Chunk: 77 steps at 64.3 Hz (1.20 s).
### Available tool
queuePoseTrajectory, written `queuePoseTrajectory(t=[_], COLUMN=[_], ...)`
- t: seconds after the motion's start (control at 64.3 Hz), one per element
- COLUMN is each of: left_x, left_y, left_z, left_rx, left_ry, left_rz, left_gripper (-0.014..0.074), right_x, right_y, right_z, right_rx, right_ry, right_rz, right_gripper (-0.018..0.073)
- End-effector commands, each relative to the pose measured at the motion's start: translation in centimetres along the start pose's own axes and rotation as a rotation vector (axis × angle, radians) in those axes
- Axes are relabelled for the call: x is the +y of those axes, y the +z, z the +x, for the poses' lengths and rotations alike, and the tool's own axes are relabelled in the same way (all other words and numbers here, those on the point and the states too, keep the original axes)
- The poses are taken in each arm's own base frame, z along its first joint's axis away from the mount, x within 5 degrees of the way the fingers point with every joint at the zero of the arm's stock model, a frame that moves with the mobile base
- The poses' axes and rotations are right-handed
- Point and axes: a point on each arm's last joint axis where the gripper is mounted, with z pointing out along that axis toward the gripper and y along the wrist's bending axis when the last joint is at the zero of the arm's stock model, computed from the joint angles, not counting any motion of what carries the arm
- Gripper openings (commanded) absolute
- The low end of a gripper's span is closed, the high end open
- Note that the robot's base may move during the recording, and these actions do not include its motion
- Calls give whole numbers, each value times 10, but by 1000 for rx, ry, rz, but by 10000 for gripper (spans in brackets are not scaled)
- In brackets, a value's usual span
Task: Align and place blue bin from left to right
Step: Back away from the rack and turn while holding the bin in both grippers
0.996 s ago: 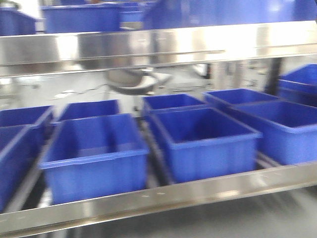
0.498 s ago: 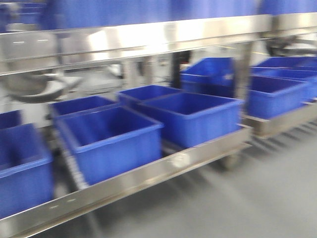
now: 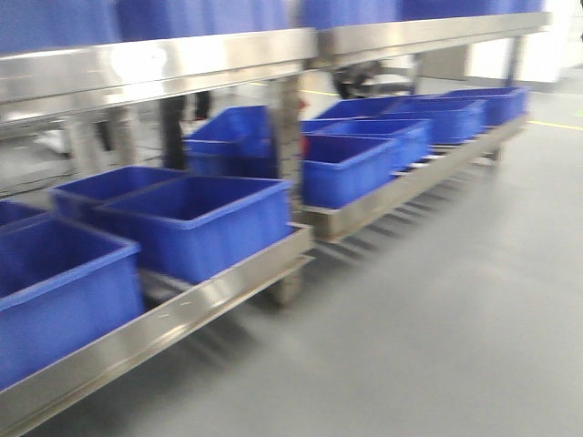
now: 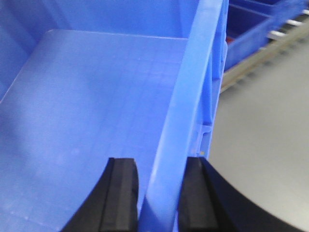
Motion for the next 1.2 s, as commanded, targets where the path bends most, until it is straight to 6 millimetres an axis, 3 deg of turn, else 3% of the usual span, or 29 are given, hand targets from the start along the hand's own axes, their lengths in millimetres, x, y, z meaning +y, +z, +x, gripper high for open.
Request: queuePoseTrajectory(t=[0.0, 1.183], left_x=[-16, -16], left_y=[-18, -18], left_z=[-16, -16], left_rx=[-142, -141], left_ry=[-30, -29], left_rz=[104, 103], left_gripper=[-111, -111], right_x=[15, 15], right_y=[-15, -15], right_z=[-13, -13], right_rx=[-136, -136], right_ry=[-15, -15], right_rz=[-104, -104], right_gripper=[-67, -67])
